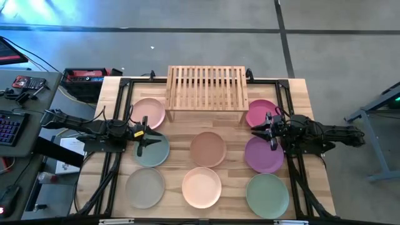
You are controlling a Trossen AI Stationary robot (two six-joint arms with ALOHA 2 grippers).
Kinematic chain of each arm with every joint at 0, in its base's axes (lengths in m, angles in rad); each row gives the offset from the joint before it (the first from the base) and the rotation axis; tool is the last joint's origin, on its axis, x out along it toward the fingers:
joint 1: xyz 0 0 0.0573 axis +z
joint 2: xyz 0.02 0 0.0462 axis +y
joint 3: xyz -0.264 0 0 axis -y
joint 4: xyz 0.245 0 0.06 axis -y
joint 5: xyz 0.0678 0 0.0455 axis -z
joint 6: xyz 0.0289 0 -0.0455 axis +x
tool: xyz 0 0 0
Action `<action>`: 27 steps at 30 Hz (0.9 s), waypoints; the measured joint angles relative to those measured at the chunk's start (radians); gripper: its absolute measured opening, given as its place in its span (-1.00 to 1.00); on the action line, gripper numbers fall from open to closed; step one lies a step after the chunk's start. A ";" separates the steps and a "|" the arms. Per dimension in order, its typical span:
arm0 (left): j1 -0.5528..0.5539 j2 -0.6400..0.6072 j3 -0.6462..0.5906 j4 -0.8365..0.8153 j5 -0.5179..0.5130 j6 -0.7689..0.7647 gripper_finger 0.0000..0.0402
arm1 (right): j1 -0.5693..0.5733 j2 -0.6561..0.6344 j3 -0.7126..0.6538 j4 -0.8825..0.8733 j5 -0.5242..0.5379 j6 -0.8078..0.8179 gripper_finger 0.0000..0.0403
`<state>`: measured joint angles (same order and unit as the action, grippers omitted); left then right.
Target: Place and stack plates onto a shelf
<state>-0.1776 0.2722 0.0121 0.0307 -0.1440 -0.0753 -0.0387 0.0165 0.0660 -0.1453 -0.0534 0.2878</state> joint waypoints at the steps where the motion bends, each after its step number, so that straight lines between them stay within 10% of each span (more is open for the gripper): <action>1: 0.000 0.000 0.000 0.000 0.000 0.000 -0.44 | 0.000 0.000 0.000 0.000 0.000 0.000 -0.54; 27: 0.000 0.000 0.000 0.000 0.000 0.077 -0.44 | 0.000 0.000 0.000 0.000 0.000 0.000 -0.54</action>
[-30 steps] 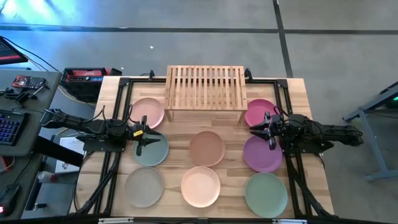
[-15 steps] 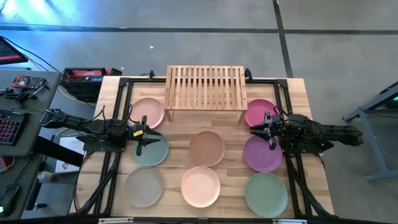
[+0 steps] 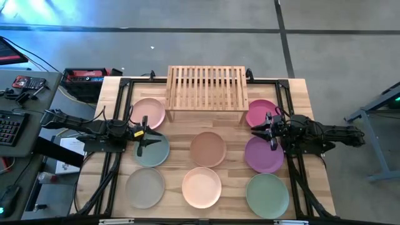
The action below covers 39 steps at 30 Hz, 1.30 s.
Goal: Place and stack plates onto a shelf
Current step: Put the pink plate on the shelf
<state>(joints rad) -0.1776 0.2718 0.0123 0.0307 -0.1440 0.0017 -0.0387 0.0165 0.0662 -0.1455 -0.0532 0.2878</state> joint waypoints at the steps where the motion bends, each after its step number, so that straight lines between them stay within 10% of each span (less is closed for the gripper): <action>1: 0.000 0.000 0.000 0.000 0.000 0.002 -0.44 | 0.000 0.000 0.000 0.000 0.000 0.000 -0.54; 39: 0.000 0.000 0.000 0.120 -0.005 -0.444 -0.44 | 0.000 0.000 0.000 0.000 0.023 0.006 -0.54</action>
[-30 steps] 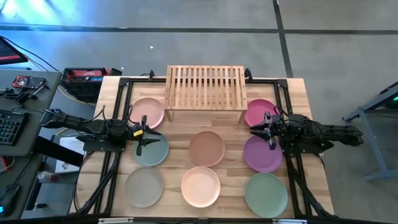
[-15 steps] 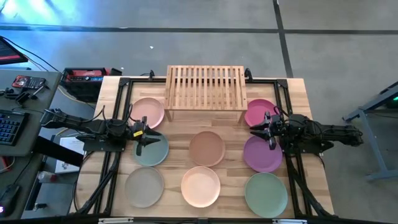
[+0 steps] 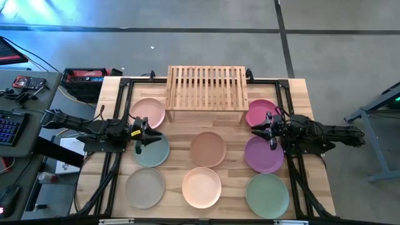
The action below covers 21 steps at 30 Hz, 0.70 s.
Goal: Place and stack plates onto a shelf
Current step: Put the pink plate on the shelf
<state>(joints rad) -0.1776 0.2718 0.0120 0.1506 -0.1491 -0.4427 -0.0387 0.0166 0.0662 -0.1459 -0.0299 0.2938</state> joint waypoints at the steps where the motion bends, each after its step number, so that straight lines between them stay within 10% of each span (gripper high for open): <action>1: 0.000 0.000 0.000 0.014 -0.004 0.000 -0.44 | 0.000 0.000 0.000 0.000 0.000 0.013 -0.54; 21: 0.000 0.000 0.000 0.161 -0.205 0.000 -0.44 | 0.000 0.000 0.000 0.002 0.082 0.241 -0.54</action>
<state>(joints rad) -0.1772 0.2718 0.0120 0.3119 -0.3538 -0.4427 -0.0391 0.0166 0.0662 -0.1440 0.0521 0.5346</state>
